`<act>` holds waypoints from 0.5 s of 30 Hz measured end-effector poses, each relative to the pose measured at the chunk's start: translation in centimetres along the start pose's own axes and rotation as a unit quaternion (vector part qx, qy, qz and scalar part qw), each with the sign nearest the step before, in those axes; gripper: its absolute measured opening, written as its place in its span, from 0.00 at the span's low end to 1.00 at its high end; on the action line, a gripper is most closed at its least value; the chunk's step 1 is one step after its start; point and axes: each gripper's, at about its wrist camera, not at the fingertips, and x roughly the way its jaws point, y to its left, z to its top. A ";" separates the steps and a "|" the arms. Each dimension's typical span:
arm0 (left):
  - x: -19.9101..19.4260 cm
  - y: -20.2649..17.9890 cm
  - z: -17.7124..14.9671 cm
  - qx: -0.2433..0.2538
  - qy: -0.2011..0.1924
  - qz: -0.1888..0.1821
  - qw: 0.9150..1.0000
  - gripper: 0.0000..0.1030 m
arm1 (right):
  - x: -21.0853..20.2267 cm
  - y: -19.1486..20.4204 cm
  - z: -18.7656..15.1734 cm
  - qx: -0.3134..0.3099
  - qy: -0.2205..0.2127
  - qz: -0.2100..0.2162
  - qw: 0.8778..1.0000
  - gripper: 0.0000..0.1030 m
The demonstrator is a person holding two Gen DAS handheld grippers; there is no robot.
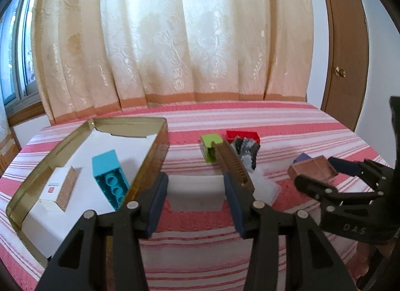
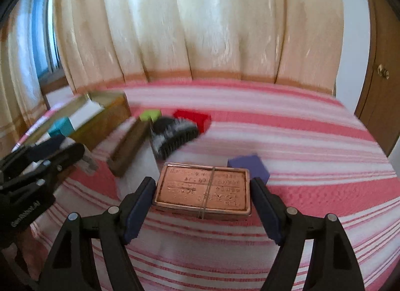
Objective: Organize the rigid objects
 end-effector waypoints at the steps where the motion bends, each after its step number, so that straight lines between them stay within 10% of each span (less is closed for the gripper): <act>1: -0.2 -0.1 0.0 0.001 -0.007 0.001 1.000 0.45 | -0.5 0.1 0.0 -0.001 -0.015 -0.001 1.000 0.77; 15: -1.2 0.0 0.2 0.000 -0.048 0.027 0.999 0.45 | -3.1 1.1 0.6 0.005 -0.126 -0.004 0.992 0.77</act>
